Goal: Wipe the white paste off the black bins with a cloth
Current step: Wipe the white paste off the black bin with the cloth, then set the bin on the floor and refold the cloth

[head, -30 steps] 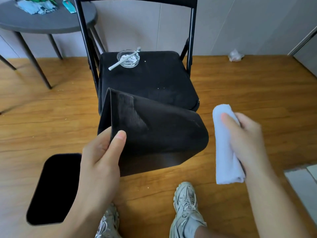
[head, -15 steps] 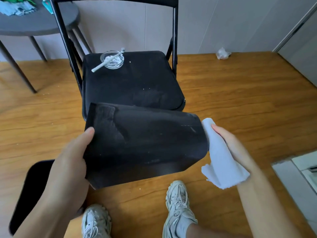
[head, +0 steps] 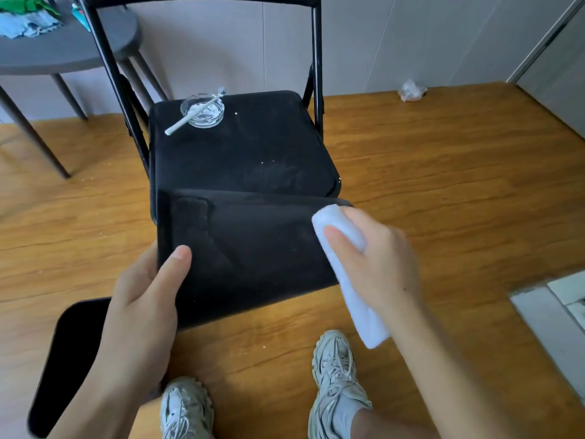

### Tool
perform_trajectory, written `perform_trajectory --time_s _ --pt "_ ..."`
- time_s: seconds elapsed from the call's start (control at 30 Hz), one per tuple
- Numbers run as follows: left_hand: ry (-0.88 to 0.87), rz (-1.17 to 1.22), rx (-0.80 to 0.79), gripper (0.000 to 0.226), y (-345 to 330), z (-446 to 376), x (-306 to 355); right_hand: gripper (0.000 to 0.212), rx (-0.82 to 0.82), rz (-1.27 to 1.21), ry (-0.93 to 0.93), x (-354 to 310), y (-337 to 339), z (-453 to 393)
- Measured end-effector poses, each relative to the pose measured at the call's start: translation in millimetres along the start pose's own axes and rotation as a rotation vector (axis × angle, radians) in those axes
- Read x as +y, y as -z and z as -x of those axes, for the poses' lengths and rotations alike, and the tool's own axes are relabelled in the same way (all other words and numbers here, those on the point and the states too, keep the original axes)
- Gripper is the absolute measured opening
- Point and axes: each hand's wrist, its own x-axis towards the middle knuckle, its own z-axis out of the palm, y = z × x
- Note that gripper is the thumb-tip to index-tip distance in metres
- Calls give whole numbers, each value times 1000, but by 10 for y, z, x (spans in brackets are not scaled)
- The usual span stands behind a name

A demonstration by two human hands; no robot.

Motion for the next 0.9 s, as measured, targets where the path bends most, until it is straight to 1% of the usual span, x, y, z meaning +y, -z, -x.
perform_trajectory --time_s 0.03,0.07,0.1,0.13,0.17,0.2,0.23,0.3,0.37,0.4,0.47,0.6,0.7,0.77,0.83,0.9 --pt "-23 -10 -21 39 19 4 5 17 35 46 -89 113 -73 -26" --pt "-35 -54 -41 36 49 8 -14 15 90 40 -220 255 -109 -58" --pt "-50 -84 -63 33 81 5 -49 17 146 -33 -367 397 -103 -89" --pt "-54 -103 -81 32 107 -6 -82 23 198 -163 -492 487 -67 -118" --pt "-59 -115 -89 31 126 -19 -107 30 250 -300 -567 553 -27 -137" --pt "-49 -120 -104 31 122 -20 -117 33 282 -381 -585 597 11 -140" --pt "-45 -128 -116 31 109 -20 -135 33 281 -399 -560 614 39 -127" --pt "-46 -158 -156 30 50 -11 -179 25 195 -339 -466 588 85 -64" --pt "-57 -229 -224 25 -53 -20 -269 14 126 -259 -418 616 115 23" --pt "-64 -262 -261 25 -130 -21 -327 12 123 -242 -416 655 138 63" --pt "-80 -306 -298 26 -335 -14 -463 15 141 -284 -425 772 205 111" --pt "-35 -403 -265 26 -970 56 -788 13 184 -363 -460 1087 418 116" --pt "-15 -563 -219 29 -1557 14 -1208 13 250 -435 -522 1403 591 75" --pt "-10 -722 -202 28 -1969 -42 -1510 13 312 -478 -553 1620 680 66" --pt "-11 -888 -222 27 -2358 -82 -1781 15 321 -447 -567 1823 718 81" --pt "-9 -1006 -277 29 -2667 -98 -2018 16 266 -352 -566 1998 711 97"
